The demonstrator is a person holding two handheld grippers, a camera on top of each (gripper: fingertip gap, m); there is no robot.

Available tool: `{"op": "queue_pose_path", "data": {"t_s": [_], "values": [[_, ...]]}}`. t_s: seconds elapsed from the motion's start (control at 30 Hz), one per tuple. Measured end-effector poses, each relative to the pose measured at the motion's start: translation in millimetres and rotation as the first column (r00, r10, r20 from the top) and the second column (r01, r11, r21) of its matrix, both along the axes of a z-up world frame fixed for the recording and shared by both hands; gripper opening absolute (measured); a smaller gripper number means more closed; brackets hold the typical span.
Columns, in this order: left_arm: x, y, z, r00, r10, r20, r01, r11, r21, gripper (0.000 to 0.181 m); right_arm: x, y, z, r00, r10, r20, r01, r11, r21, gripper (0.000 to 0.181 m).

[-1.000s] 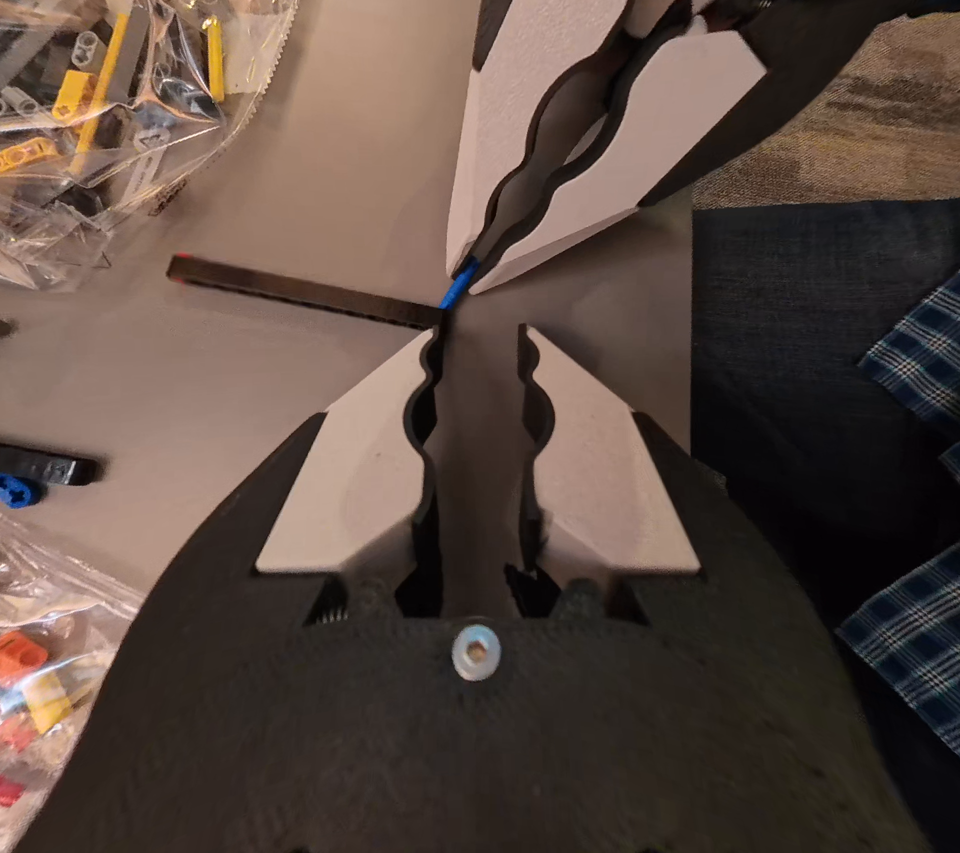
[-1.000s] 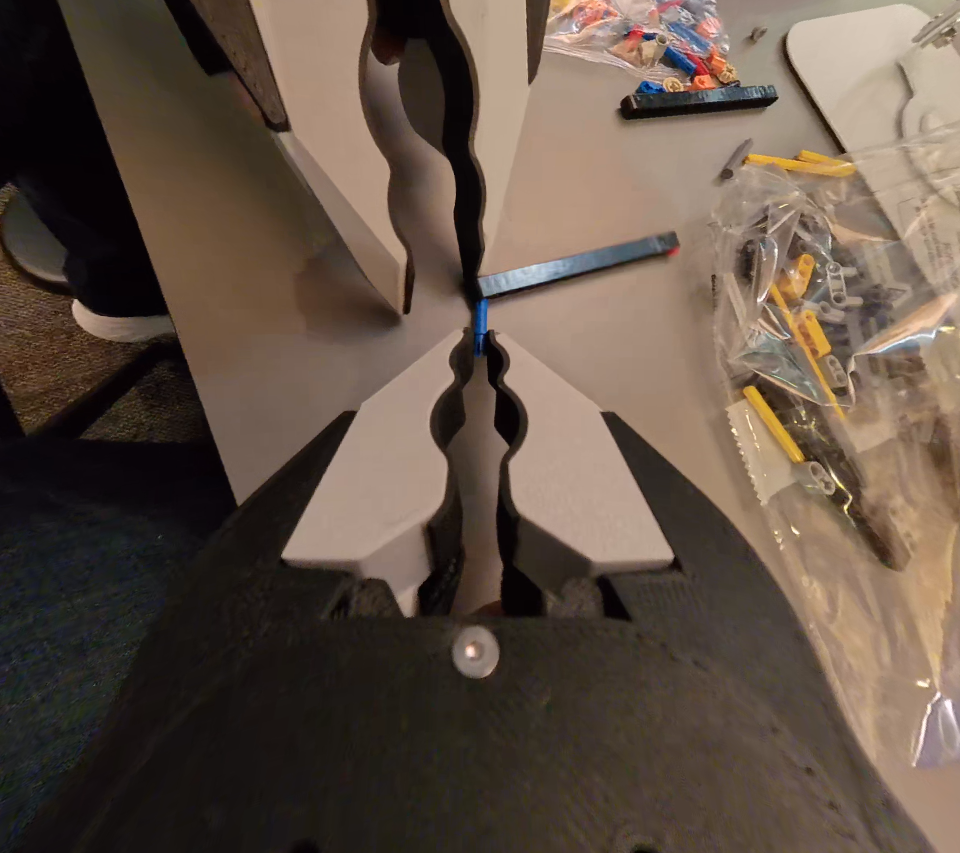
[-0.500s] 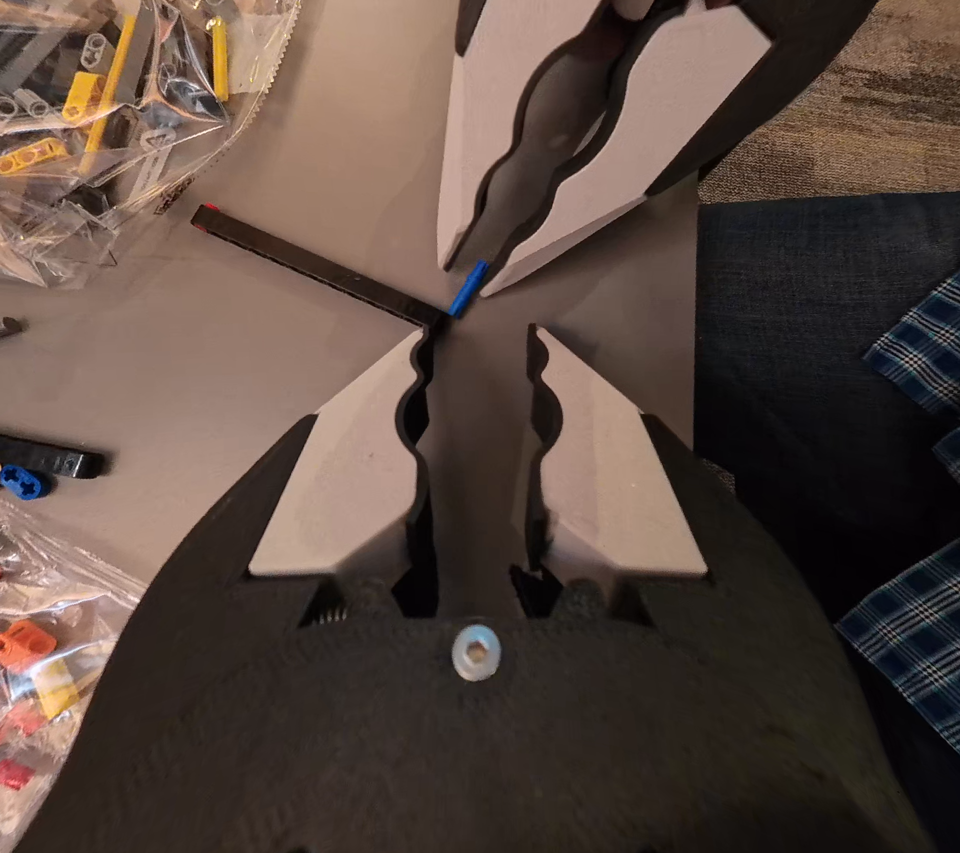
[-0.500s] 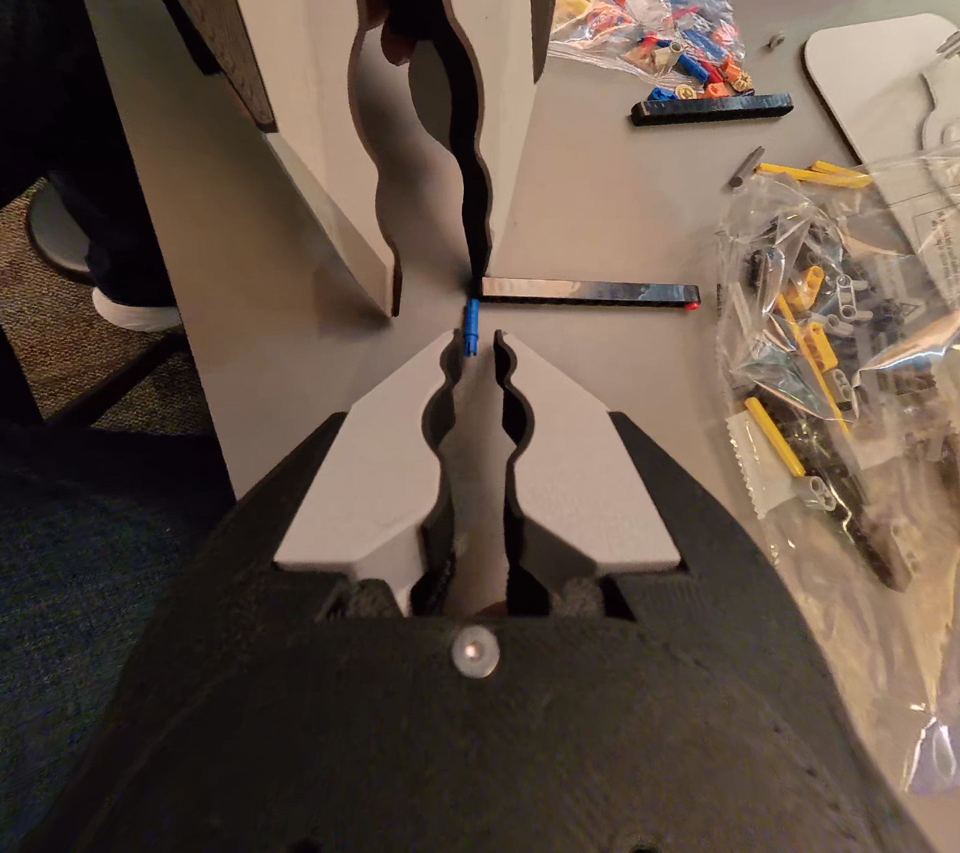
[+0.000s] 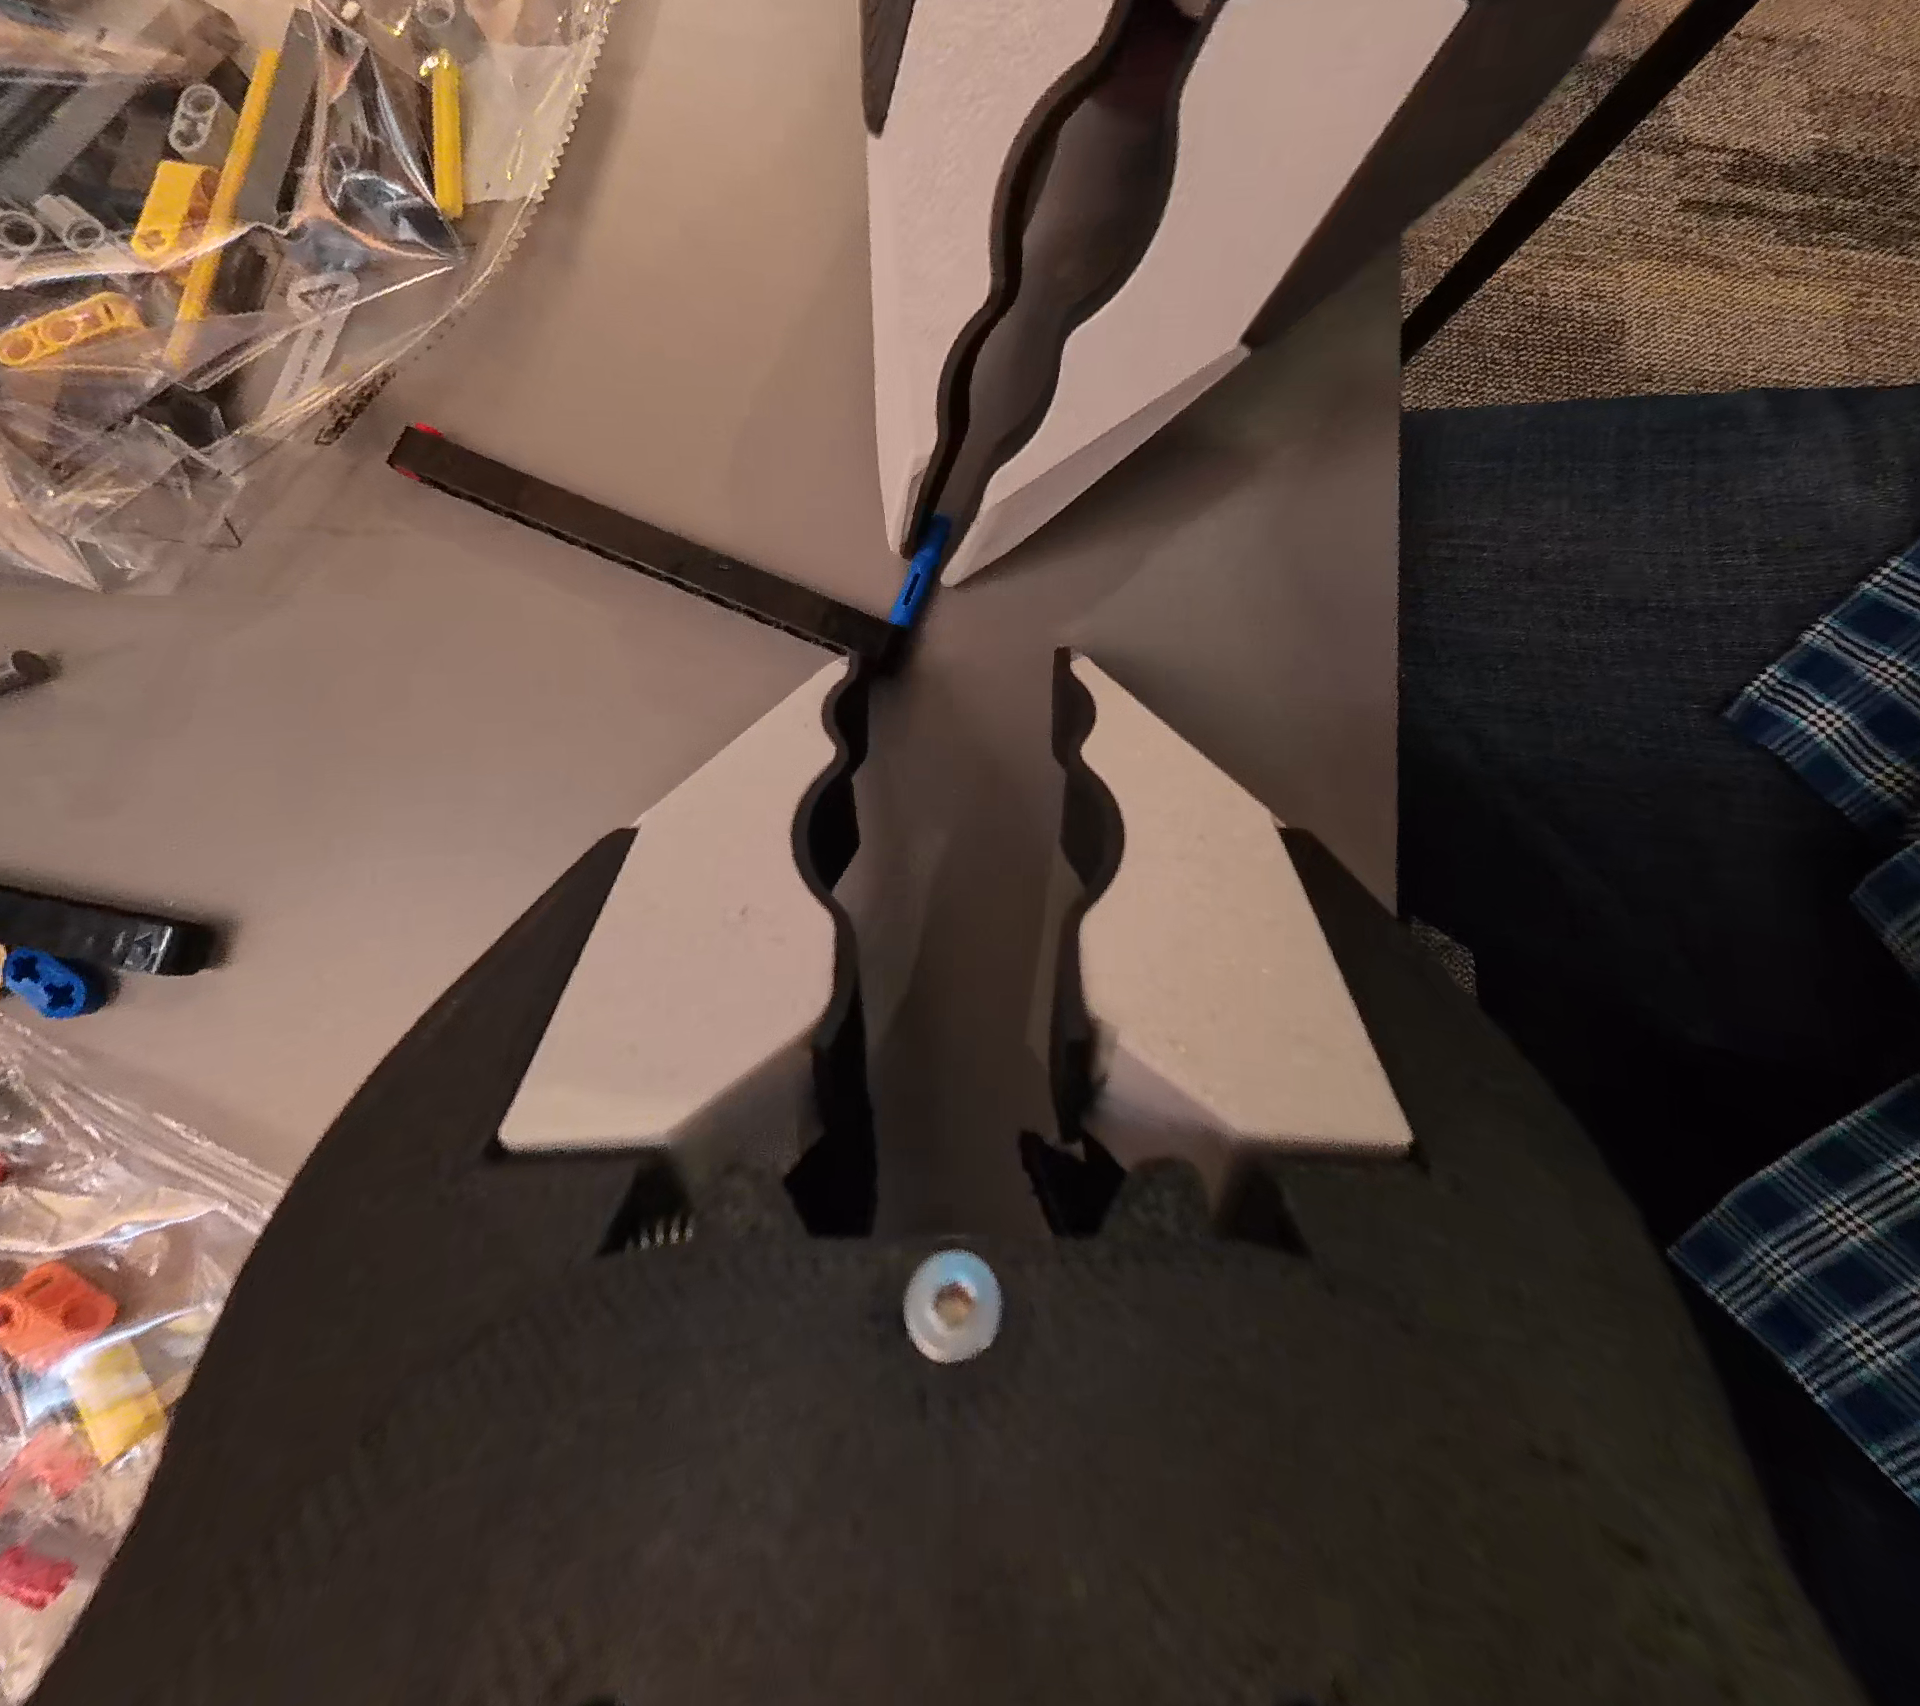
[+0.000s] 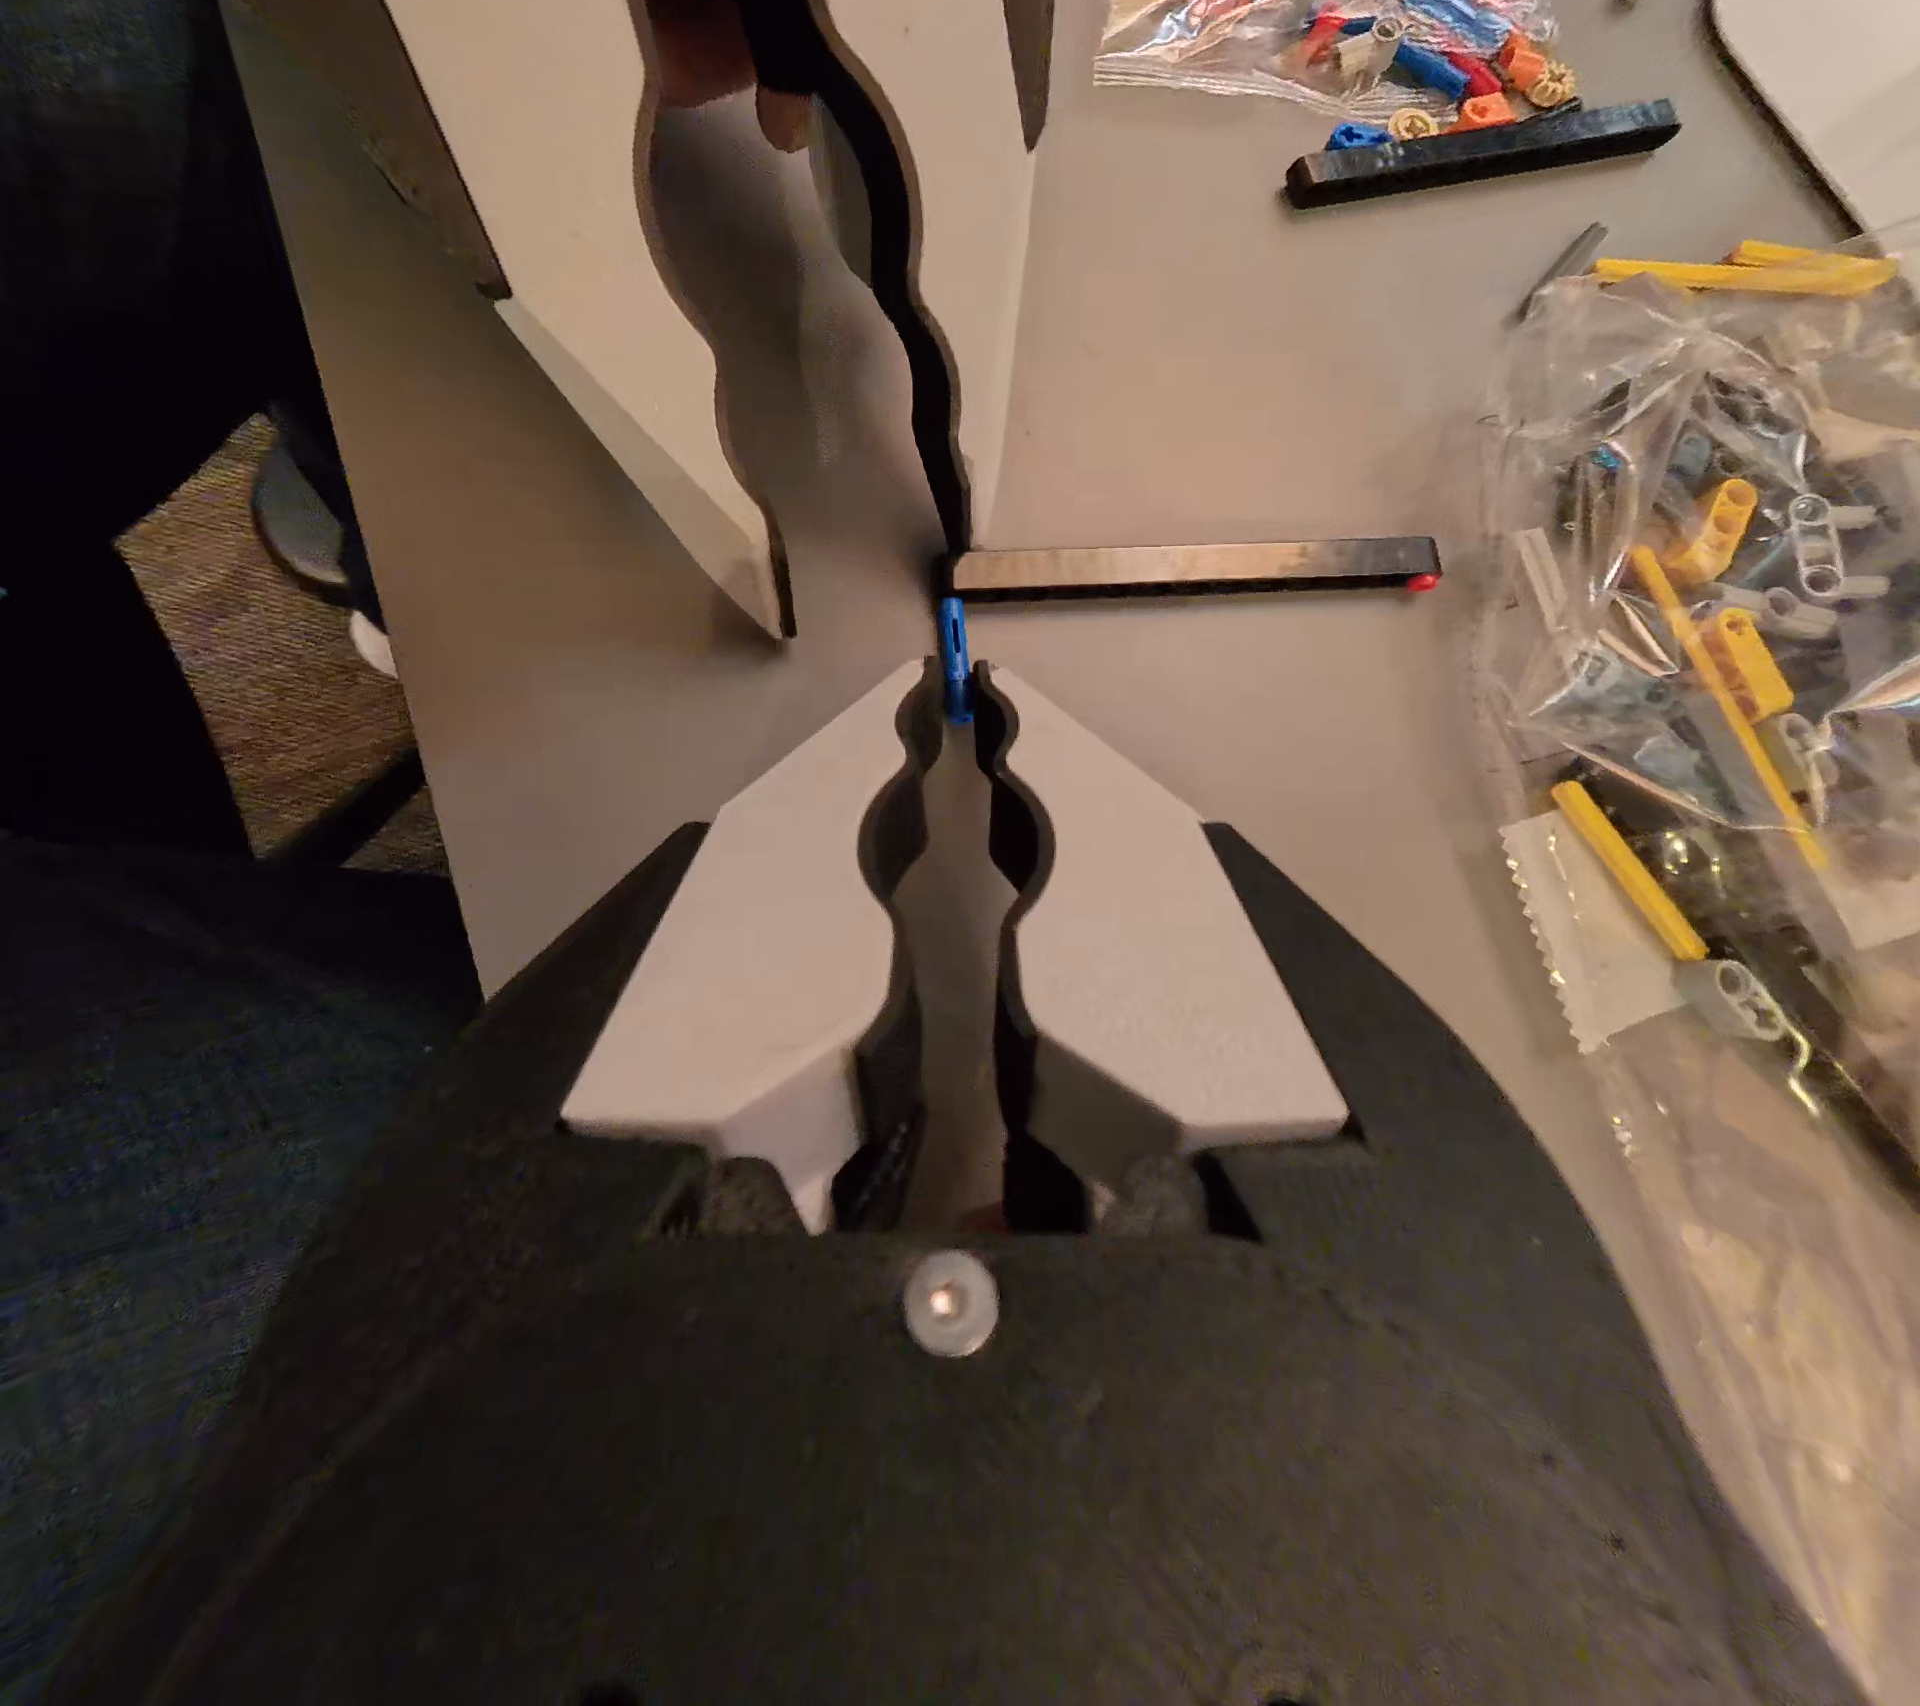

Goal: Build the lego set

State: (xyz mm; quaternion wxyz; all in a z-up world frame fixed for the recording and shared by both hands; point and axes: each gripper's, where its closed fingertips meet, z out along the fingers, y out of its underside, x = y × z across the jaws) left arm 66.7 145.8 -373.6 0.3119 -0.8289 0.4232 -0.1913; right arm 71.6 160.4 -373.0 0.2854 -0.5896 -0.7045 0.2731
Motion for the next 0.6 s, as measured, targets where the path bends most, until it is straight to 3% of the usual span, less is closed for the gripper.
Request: {"op": "queue_pose_path", "data": {"t_s": [0.03,0.37,0.6], "values": [[0.4,-0.2,0.1,1.0,0.0,0.002,0.0,1.0,-0.002,0.033,-0.1,0.1,0.0,1.0,0.001,0.002,-0.001,1.0,-0.02,0.002],[-0.9,2.0,0.6,0.998,0.041,0.044,-0.039,0.999,-0.03,0.029,-1.5,1.2,0.0,1.0,0.008,0.015,-0.006,0.994,-0.114,0.002],[-6.7,9.3,-0.5,0.991,0.109,0.075,-0.108,0.994,-0.024,0.009,-2.0,1.2,-0.3,1.0,0.012,0.017,-0.009,0.992,-0.125,0.002]]}}
